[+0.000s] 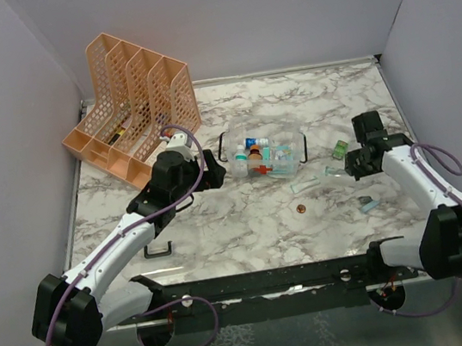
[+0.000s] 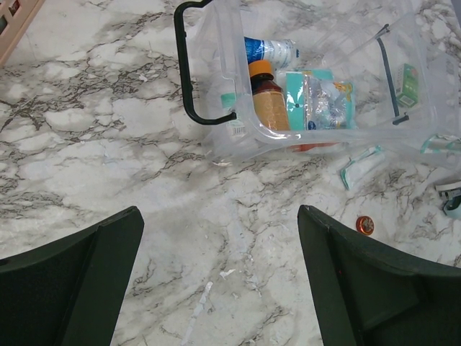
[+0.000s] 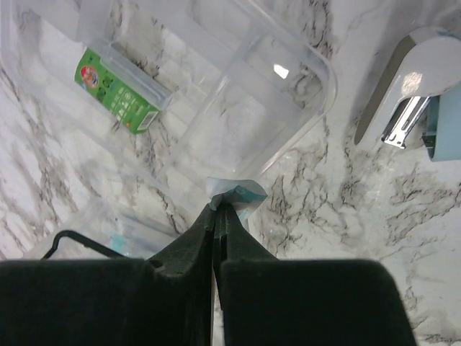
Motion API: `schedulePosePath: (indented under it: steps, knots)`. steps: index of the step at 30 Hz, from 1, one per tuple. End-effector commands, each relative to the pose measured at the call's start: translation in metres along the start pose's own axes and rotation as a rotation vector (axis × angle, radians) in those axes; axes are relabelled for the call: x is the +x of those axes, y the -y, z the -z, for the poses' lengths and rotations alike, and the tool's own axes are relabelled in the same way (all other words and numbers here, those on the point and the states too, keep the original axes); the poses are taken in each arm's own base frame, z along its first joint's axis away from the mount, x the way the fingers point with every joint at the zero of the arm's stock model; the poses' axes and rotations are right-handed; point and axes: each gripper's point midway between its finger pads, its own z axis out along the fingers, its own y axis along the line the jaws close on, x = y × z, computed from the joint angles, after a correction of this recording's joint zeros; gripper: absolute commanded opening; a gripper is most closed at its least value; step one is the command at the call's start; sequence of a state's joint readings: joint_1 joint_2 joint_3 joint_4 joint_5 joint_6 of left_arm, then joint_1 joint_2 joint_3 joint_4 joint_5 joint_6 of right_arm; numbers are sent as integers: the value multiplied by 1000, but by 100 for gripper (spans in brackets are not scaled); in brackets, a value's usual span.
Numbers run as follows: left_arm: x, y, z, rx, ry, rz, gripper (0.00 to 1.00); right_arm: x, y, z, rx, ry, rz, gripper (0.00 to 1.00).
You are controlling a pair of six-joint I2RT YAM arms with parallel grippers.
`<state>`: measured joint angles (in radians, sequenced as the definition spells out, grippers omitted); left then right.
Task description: Organize the medicine kit
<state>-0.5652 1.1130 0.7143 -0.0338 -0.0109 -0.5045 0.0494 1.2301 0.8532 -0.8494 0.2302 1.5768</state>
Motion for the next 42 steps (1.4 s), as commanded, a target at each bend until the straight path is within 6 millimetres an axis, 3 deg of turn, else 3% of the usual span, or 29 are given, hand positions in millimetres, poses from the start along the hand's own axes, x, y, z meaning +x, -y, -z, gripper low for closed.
schedulePosePath:
  steps: [1, 7, 17, 26, 33, 42]
  knots:
    - [-19, 5, 4, 0, 51, -14, 92, -23, 4, -10, 63, 121, -64, 1]
    - [-23, 4, 4, -6, 60, -31, 92, -23, 8, -27, 106, 123, -82, 1]
    - [-23, 5, 4, -4, 61, -33, 92, -6, 7, -46, 131, 52, -141, 1]
    - [-23, 5, 6, -6, 61, -33, 92, -5, -1, -45, 113, 35, -201, 1]
    - [-29, 7, 6, -1, 69, -38, 92, 12, -5, -51, 89, -72, -307, 1]
    - [-29, 8, 5, -1, 66, -39, 92, 5, -11, -52, 67, -51, -351, 1]
